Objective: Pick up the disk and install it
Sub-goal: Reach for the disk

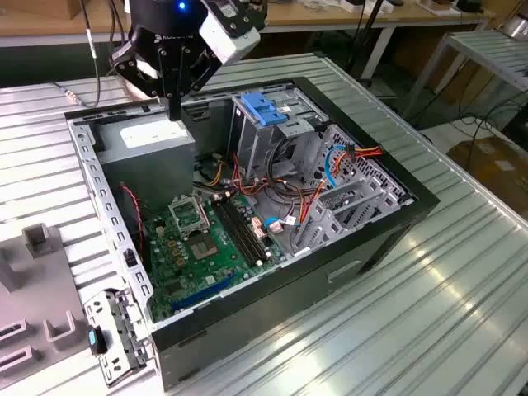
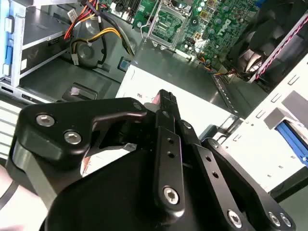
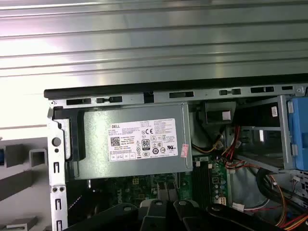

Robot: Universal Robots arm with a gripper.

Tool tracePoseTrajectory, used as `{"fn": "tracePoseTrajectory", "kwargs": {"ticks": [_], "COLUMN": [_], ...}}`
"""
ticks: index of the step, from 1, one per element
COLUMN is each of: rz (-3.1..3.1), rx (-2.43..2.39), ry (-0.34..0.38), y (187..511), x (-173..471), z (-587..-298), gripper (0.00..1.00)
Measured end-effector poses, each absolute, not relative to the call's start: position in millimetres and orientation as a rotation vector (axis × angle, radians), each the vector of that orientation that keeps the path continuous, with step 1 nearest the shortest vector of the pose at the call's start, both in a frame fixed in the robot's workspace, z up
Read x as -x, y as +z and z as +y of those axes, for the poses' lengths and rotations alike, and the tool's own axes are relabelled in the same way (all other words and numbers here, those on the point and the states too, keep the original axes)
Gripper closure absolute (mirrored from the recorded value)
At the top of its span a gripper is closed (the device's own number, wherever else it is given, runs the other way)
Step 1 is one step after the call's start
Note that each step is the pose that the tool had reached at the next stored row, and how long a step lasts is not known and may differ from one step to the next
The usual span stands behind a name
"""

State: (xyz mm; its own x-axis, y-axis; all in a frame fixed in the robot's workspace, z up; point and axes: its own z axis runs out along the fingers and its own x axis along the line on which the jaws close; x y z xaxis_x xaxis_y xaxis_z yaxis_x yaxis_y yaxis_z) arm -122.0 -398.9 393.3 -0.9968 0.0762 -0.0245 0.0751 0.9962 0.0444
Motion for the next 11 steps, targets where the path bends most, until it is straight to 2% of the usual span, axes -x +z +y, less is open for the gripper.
{"fn": "tracePoseTrajectory", "kwargs": {"ticks": [11], "rz": [3.114], "rx": [-0.118], "ry": [0.068], "y": [393.1], "x": [132.4], "z": [-398.9], "gripper": [0.89]}}
